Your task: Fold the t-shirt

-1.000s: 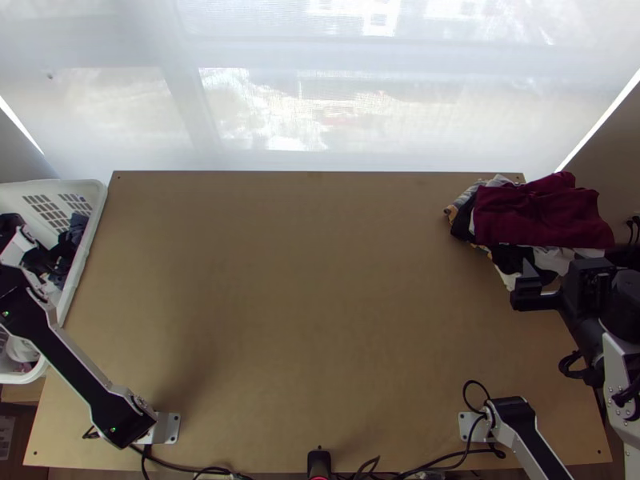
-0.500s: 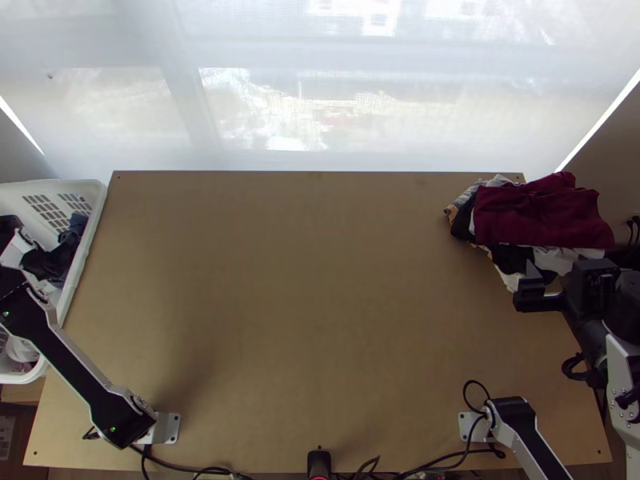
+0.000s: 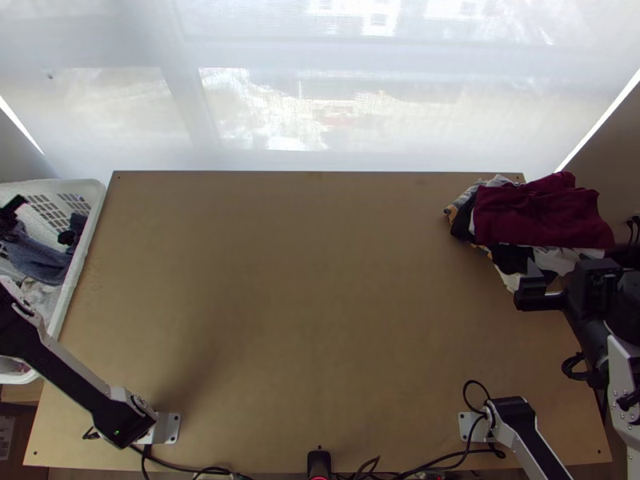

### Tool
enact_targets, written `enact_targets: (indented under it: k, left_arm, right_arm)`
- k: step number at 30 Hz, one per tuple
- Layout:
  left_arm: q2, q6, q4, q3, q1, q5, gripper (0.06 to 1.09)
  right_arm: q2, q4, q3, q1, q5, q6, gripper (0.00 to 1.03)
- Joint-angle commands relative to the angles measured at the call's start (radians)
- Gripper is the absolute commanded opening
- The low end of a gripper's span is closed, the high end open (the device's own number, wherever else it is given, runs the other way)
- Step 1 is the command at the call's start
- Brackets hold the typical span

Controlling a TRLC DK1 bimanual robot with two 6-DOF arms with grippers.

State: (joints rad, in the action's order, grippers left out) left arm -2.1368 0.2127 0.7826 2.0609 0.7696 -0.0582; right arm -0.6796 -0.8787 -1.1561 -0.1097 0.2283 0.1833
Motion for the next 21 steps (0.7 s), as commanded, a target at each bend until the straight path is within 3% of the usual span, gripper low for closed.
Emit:
enact_targets:
  k: [1, 3, 12, 21]
  left_arm:
    - [0.293, -0.022, 0.092, 0.013, -0.041, 0.185, 0.1]
    - [0.376, -0.036, 0.095, 0.016, -0.069, 0.225, 0.1]
    - [0.658, -0.067, 0.092, 0.033, -0.291, 0.225, 0.1]
    - [0.79, -0.039, 0.179, 0.048, -0.682, 0.219, 0.1]
  right_arm:
    - [-0.001, 0.032, -0.007, -0.041, -0.003, -0.013, 0.98]
    - [-0.005, 0.047, -0.01, -0.058, -0.003, -0.013, 0.98]
    - [-0.038, 0.063, -0.096, -0.137, 0.0, 0.002, 0.98]
    - [-0.008, 0.024, -0.143, -0.142, 0.0, -0.004, 0.98]
